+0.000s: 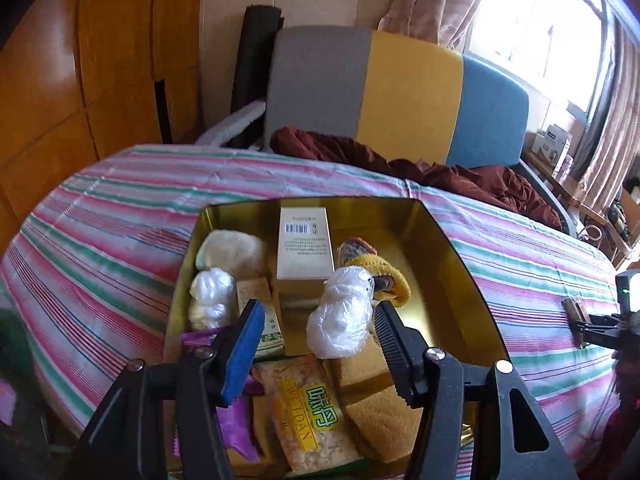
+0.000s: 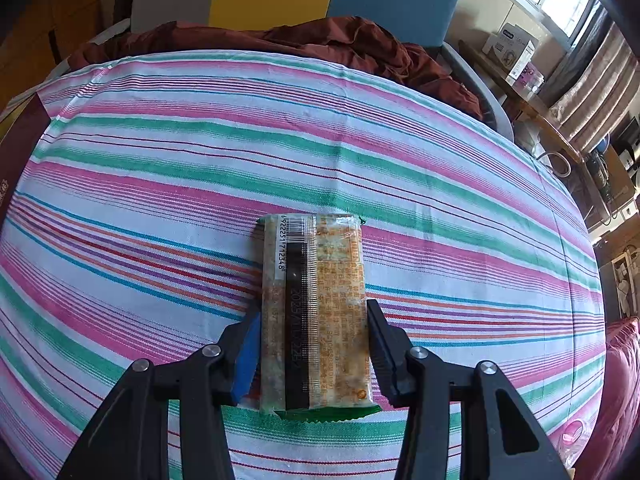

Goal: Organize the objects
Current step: 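Carry the cracker packet into the gold tray and open the right gripper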

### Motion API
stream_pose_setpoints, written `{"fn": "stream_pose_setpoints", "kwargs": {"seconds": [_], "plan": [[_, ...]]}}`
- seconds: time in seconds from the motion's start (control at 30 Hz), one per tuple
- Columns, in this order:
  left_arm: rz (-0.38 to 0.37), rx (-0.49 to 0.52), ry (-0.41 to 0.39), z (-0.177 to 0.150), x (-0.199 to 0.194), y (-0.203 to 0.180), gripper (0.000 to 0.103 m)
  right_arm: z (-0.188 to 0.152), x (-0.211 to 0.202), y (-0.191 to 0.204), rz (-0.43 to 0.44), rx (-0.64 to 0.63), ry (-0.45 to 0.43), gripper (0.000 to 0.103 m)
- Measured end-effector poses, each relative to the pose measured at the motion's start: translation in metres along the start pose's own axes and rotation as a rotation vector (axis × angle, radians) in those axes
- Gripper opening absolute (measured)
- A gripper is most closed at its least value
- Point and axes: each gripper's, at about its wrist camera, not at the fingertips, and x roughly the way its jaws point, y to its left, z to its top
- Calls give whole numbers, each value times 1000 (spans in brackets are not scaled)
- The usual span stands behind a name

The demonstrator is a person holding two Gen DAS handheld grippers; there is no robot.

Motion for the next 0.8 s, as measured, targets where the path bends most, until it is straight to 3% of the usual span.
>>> {"fn": "stream_pose_setpoints", "kwargs": {"seconds": [0.17, 0.37, 0.63, 0.8], "plan": [[-11, 8, -26, -2, -14, 2, 59, 4, -5, 9, -32, 45, 41, 48], [-15, 5, -30, -10, -23, 7, 61, 15, -36, 51, 115, 62, 7, 48], [-4, -28, -48, -19, -31, 21, 65, 46, -120, 169, 389, -50, -153, 48], [20, -63, -71, -24, -41, 40, 79, 50, -131, 250, 460, -150, -137, 48]]}}
